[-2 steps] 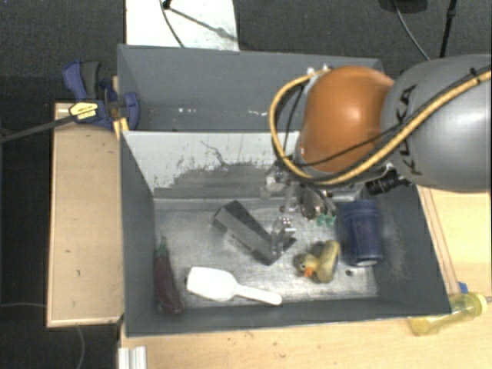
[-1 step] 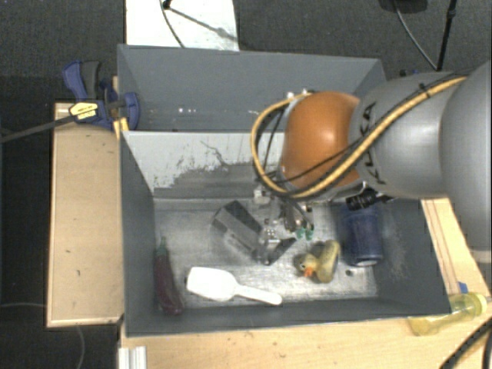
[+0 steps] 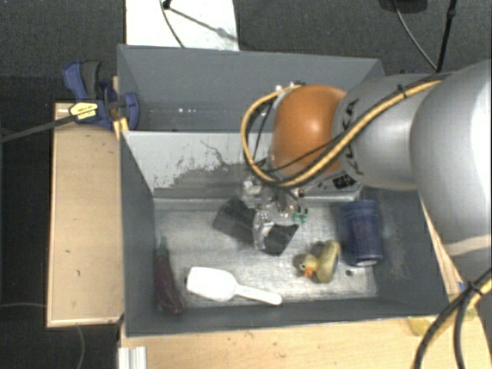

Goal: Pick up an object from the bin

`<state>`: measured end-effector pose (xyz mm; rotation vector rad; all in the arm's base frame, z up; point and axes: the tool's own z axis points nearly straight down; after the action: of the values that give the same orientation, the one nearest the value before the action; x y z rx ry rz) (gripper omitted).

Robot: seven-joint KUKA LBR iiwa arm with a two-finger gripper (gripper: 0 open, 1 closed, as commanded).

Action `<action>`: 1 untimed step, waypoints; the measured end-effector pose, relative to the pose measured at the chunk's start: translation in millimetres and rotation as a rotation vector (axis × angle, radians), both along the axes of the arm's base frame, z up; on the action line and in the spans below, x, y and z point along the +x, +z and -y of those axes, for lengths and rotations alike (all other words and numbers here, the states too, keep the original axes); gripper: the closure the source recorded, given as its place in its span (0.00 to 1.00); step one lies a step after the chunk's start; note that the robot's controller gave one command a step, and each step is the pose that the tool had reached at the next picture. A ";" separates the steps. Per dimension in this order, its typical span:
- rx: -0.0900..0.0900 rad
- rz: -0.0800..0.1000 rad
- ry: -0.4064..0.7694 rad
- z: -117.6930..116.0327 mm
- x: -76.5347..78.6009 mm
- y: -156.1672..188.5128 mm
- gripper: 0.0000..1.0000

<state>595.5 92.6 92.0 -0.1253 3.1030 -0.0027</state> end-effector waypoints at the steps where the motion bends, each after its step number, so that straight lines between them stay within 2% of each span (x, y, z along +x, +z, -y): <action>1: 0.000 0.000 -0.001 0.0 0.0 0.0 1.00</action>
Offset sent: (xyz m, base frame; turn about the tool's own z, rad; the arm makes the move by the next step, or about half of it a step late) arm -0.0519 -0.0193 0.1443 -0.2280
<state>595.5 92.6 91.9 -0.1244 3.1030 -0.0028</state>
